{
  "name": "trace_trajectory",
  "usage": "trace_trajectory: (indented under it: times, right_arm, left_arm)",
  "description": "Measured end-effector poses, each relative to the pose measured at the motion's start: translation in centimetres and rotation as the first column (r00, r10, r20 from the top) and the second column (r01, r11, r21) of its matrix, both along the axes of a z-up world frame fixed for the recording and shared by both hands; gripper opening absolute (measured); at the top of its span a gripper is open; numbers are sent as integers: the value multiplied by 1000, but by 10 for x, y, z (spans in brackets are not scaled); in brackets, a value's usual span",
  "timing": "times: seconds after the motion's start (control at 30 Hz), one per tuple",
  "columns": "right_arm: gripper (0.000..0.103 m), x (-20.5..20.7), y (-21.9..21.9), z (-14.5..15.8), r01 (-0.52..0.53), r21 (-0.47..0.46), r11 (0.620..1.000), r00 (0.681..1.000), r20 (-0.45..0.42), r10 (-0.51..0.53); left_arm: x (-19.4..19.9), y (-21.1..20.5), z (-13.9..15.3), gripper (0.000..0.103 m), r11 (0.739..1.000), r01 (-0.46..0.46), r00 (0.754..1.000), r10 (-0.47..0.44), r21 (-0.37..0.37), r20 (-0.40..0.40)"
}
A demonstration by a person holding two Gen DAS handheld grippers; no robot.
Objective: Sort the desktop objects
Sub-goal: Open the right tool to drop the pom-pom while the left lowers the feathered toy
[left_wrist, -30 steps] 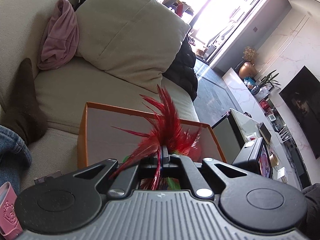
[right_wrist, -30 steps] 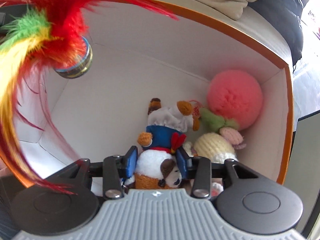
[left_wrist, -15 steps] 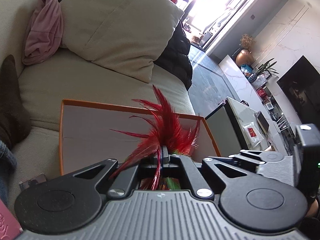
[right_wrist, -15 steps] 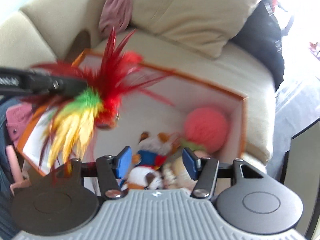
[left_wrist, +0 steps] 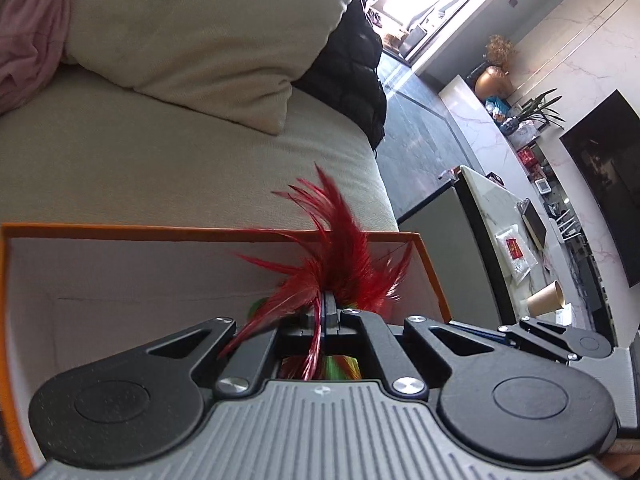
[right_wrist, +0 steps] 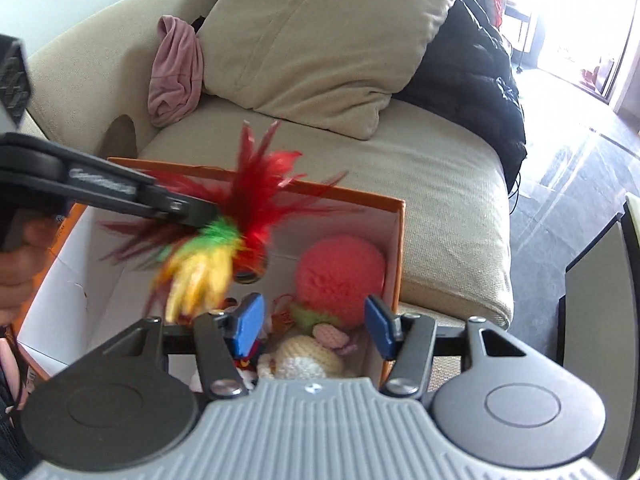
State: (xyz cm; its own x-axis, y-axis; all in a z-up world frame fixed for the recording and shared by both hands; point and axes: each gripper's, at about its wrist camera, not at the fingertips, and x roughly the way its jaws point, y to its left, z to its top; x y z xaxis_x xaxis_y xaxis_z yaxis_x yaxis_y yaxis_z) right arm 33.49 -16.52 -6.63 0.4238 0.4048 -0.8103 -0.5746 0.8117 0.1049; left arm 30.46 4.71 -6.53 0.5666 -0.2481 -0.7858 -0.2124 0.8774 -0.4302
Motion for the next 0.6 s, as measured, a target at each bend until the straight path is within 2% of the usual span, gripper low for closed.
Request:
trace_trajectory:
  times: [0.13,0.2,0.33,0.53,0.6]
  right_arm:
    - [58,3,2,-6,4,2,1000,1000,-8,-4]
    - [58,4,3,-9,4,1,1000,1000,-12,-4]
    - [58,3,7,-13,-2,-3,1000,1000,-12,2]
    - [57,-7,11,-11,-3,11,1000,1000,-5,3]
    - [51,-14,11,-10,-5,24,1000,1000,2,5]
  left_arm:
    - [11,4,-14,0,998,-4,1000,3,-59,-13]
    - [11,8,-16,1,998,-38,999,37,-41,-14]
    - [3,16,-13,9,997,-71,997,70,-39,-25]
    - [-25,7,15,9,996,-52,999,51,74,7]
    - [-40,0,27,9,992,-39,999,37,122,20]
